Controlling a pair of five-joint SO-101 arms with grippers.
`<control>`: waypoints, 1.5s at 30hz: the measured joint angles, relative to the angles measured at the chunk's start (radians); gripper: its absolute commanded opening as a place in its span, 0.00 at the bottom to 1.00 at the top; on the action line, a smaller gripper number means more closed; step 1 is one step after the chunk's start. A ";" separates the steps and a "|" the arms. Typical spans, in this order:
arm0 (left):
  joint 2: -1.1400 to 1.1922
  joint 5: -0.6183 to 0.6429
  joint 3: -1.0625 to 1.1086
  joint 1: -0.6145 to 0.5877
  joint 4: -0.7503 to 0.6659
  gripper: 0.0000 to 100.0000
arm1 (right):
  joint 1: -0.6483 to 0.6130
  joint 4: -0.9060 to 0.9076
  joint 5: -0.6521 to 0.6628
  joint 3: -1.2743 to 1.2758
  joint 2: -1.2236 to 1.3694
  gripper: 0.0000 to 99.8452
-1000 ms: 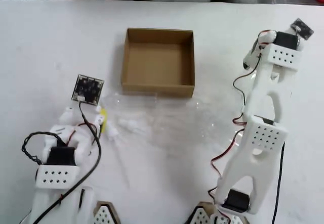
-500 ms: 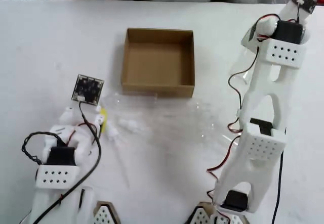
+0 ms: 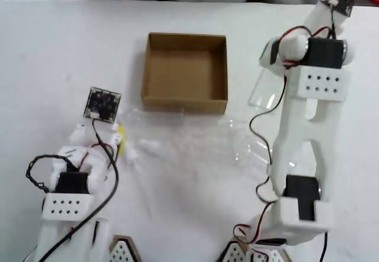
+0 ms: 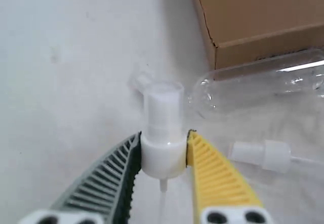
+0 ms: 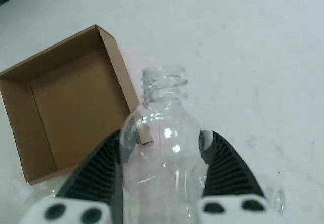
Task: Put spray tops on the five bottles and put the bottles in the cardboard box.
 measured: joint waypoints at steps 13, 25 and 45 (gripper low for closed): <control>0.000 0.000 0.000 0.000 0.000 0.10 | -0.055 -0.219 0.155 0.569 -0.439 0.02; 0.000 0.000 0.000 0.000 0.000 0.10 | -0.144 -0.717 0.218 1.114 -0.760 0.02; 0.000 0.000 0.000 0.000 0.000 0.10 | -0.325 -1.267 0.219 1.896 -1.355 0.02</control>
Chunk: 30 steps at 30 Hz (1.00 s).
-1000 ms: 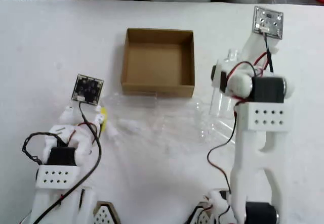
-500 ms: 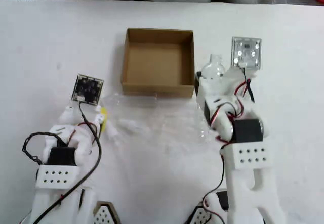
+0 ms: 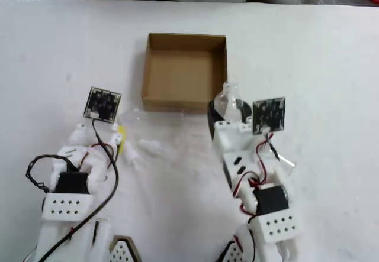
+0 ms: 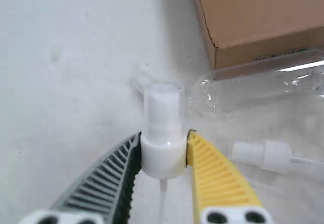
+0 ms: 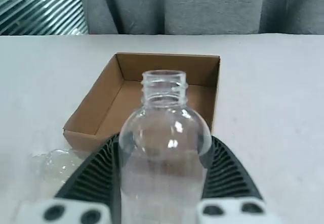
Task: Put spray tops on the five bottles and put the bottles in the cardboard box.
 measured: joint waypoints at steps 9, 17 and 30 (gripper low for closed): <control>0.000 0.000 0.000 0.000 0.000 0.10 | -0.025 0.095 0.077 0.051 -0.178 0.02; 0.000 0.000 0.000 0.000 0.000 0.10 | -0.221 0.356 0.180 0.051 -0.183 0.02; 0.000 0.000 0.000 0.000 0.000 0.10 | -0.394 0.428 0.183 -0.060 0.244 0.02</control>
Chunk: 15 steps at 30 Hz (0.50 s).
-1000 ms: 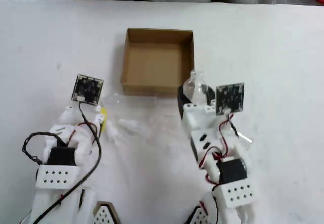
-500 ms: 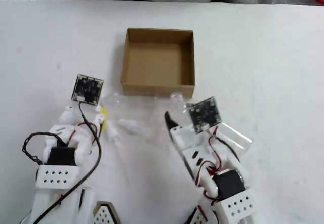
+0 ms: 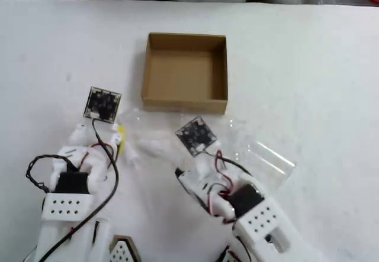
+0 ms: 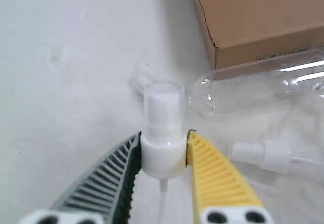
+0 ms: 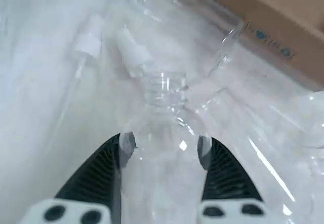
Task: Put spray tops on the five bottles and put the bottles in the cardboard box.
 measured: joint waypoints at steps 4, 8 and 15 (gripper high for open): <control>0.000 0.000 0.000 0.000 0.000 0.10 | -0.055 -0.003 0.000 -0.071 0.221 0.02; 0.000 0.000 0.000 0.000 0.000 0.10 | -0.063 -0.091 0.000 -0.097 0.405 0.02; 0.000 0.000 0.000 -0.040 0.000 0.10 | -0.063 -0.210 -0.021 -0.147 0.594 0.02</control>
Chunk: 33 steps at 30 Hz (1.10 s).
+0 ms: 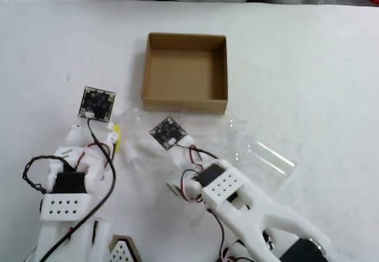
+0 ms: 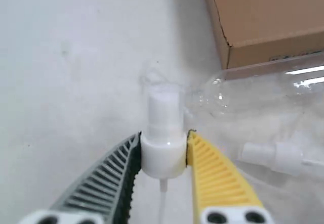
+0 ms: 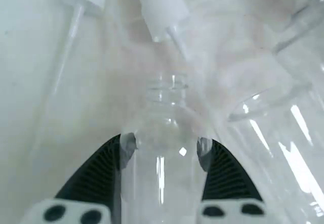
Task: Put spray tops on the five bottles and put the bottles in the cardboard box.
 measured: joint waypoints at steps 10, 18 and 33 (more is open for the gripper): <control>0.143 0.112 -0.087 -0.072 0.000 0.10 | 0.003 -0.003 -0.071 -0.074 0.095 0.08; 0.631 0.192 -0.371 -0.160 0.000 0.10 | 0.006 0.000 -0.072 -0.074 0.095 0.09; 1.297 0.338 -0.924 -0.204 0.216 0.26 | 0.006 0.012 -0.072 -0.074 0.095 0.09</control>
